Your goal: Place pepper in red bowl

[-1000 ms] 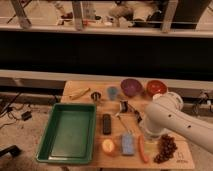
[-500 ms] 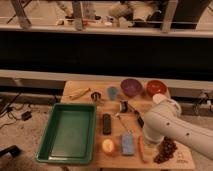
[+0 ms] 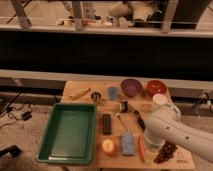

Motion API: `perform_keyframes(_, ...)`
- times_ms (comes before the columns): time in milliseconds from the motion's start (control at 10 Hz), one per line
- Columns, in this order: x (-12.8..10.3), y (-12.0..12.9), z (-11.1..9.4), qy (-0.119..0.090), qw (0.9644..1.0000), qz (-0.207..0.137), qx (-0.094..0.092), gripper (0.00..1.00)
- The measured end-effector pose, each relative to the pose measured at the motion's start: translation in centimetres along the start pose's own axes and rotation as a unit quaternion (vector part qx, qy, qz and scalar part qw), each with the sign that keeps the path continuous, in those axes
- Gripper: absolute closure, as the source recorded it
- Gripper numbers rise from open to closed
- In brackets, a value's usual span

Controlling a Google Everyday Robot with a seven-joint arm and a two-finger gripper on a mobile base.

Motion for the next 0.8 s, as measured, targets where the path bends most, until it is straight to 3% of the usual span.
perform_keyframes(300, 0.5, 0.5, 1.4, 0.007, 0.9999, 0.005, -0.008, 0.20)
perform_keyframes(800, -1.0, 0.0, 3.6, 0.018, 0.9991, -0.032, 0.020, 0.20)
